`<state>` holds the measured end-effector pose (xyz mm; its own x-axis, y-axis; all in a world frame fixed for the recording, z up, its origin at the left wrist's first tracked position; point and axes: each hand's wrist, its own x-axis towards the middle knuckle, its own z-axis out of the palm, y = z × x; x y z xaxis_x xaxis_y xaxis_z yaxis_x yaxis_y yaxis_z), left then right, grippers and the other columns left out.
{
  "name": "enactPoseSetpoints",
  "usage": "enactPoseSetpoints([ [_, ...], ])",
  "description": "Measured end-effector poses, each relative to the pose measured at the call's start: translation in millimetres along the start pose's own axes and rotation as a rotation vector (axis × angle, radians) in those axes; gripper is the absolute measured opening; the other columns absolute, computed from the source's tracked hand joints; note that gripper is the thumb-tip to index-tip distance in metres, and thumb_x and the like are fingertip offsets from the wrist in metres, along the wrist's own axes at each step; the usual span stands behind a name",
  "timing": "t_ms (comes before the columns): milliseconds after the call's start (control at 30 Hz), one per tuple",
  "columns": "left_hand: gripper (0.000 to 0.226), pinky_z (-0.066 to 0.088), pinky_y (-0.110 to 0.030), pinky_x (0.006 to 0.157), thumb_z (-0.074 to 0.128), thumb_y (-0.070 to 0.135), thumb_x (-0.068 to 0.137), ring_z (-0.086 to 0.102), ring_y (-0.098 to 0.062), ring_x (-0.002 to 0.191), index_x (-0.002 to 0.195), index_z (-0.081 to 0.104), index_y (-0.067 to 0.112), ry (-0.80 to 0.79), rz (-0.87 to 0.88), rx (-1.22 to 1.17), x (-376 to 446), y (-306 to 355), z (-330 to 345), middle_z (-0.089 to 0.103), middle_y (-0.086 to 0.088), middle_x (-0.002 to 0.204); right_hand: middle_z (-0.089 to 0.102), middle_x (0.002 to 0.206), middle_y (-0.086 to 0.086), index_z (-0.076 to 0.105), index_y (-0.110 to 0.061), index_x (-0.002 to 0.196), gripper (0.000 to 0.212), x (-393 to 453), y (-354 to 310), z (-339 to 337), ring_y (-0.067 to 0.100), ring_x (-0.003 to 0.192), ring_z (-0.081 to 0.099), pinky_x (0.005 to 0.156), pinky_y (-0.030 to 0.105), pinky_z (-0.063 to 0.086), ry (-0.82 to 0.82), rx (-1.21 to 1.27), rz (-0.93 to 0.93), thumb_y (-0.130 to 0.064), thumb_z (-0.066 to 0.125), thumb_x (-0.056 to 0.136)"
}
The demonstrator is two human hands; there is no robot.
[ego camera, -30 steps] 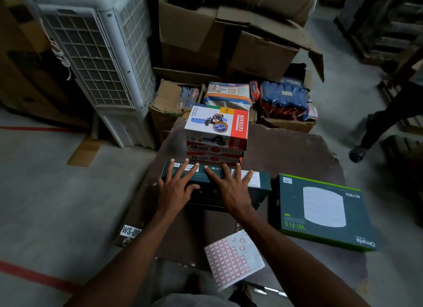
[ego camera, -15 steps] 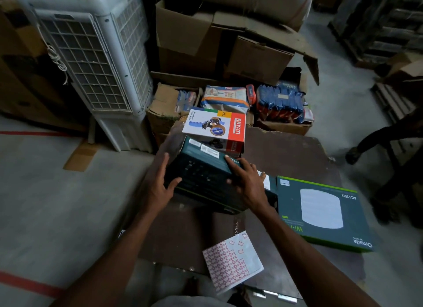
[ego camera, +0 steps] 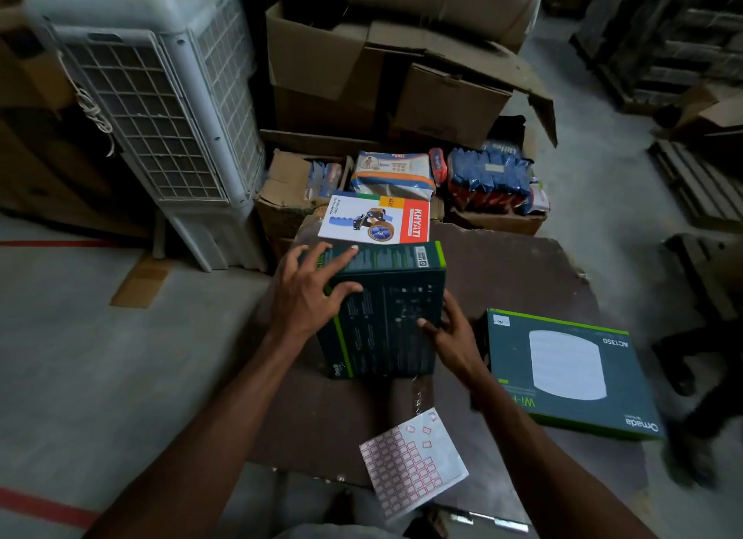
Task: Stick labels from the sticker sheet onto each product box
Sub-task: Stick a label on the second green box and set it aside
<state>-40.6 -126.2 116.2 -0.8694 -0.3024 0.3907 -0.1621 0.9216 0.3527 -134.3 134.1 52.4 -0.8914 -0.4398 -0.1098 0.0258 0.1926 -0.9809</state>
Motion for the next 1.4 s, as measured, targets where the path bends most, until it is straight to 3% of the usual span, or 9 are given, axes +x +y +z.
enactPoseSetpoints([
  [133,0.06,0.046,-0.054,0.103,0.056,0.064,0.088,0.039,-0.041,0.131,0.144,0.051,0.043,-0.027,0.002,0.005,-1.3,27.5,16.5,0.053,-0.009,0.143,0.035,0.162,-0.006,0.021,-0.039,0.159,0.086,-6.7,-36.0,5.4,0.013,0.143,0.043,0.109,0.037,0.047,0.22,-0.093,-0.256,-0.028,0.075,0.092],
  [267,0.059,0.04,-0.055,0.108,0.06,0.056,0.091,0.031,-0.042,0.139,0.147,0.046,0.043,-0.064,-0.017,0.009,-1.1,38.9,26.3,0.047,-0.007,0.15,0.009,0.171,0.0,0.027,-0.028,0.16,0.086,4.1,-68.3,6.5,0.023,0.158,0.01,0.125,0.054,0.012,0.292,-0.714,-0.593,-0.048,0.073,0.09],
  [400,0.057,0.032,-0.058,0.115,0.055,0.058,0.094,0.026,-0.042,0.146,0.148,0.045,0.043,-0.051,0.014,0.064,-0.5,38.8,24.4,0.045,0.0,0.156,0.039,0.162,-0.002,0.04,-0.036,0.154,0.066,10.2,-59.2,6.7,0.026,0.15,0.034,0.123,0.058,0.017,0.208,-1.082,-0.684,-0.054,0.062,0.095],
  [567,0.056,-0.007,-0.063,0.12,0.035,0.062,0.1,0.018,-0.028,0.154,0.153,0.034,0.043,-0.078,0.085,0.21,6.1,42.9,16.8,0.039,0.007,0.159,0.047,0.156,-0.004,0.047,-0.038,0.15,0.059,16.1,-57.0,11.5,0.027,0.147,0.038,0.12,0.054,0.023,0.261,-1.075,-0.636,-0.041,0.061,0.093],
  [733,0.053,0.019,-0.058,0.119,0.041,0.048,0.101,0.033,-0.026,0.149,0.153,0.035,0.041,-0.107,0.124,0.201,9.0,58.0,17.4,0.04,0.007,0.159,0.047,0.156,-0.006,0.045,-0.04,0.151,0.062,17.2,-55.8,11.8,0.025,0.148,0.037,0.12,0.053,0.022,0.26,-1.069,-0.627,-0.041,0.065,0.093],
  [933,0.05,0.027,-0.062,0.114,0.053,0.044,0.099,0.039,-0.033,0.145,0.148,0.042,0.045,-0.107,0.114,0.195,13.3,55.4,19.9,0.046,0.004,0.155,0.04,0.16,0.007,0.04,-0.023,0.155,0.075,2.1,-58.4,20.9,0.03,0.155,0.022,0.124,0.059,0.014,0.228,-1.105,-0.616,-0.026,0.073,0.087],
  [1067,0.048,0.026,-0.061,0.114,0.052,0.044,0.1,0.039,-0.033,0.145,0.147,0.045,0.045,-0.115,0.106,0.161,16.1,53.8,21.6,0.048,0.003,0.154,0.052,0.144,0.014,0.062,-0.015,0.136,0.046,-29.1,-39.7,33.8,0.035,0.141,0.039,0.116,0.049,0.032,0.398,-0.904,-0.707,-0.022,0.067,0.091],
  [1233,0.044,0.024,-0.059,0.115,0.05,0.043,0.101,0.039,-0.029,0.146,0.145,0.046,0.047,-0.082,0.094,0.128,14.8,52.9,24.5,0.049,0.006,0.153,0.061,0.103,0.003,0.063,-0.016,0.102,0.014,-56.6,37.4,31.4,0.025,0.09,0.058,0.071,0.035,0.049,0.178,-0.73,-0.322,-0.01,0.066,0.089],
  [1400,0.046,0.023,-0.058,0.115,0.053,0.043,0.1,0.038,-0.028,0.146,0.145,0.045,0.048,-0.067,0.095,0.124,9.5,52.2,25.0,0.048,0.006,0.153,0.069,0.121,0.0,0.072,-0.021,0.119,0.026,-80.3,113.7,19.9,0.013,0.1,0.066,0.065,0.005,0.037,-0.254,-0.896,0.081,-0.01,0.06,0.099],
])
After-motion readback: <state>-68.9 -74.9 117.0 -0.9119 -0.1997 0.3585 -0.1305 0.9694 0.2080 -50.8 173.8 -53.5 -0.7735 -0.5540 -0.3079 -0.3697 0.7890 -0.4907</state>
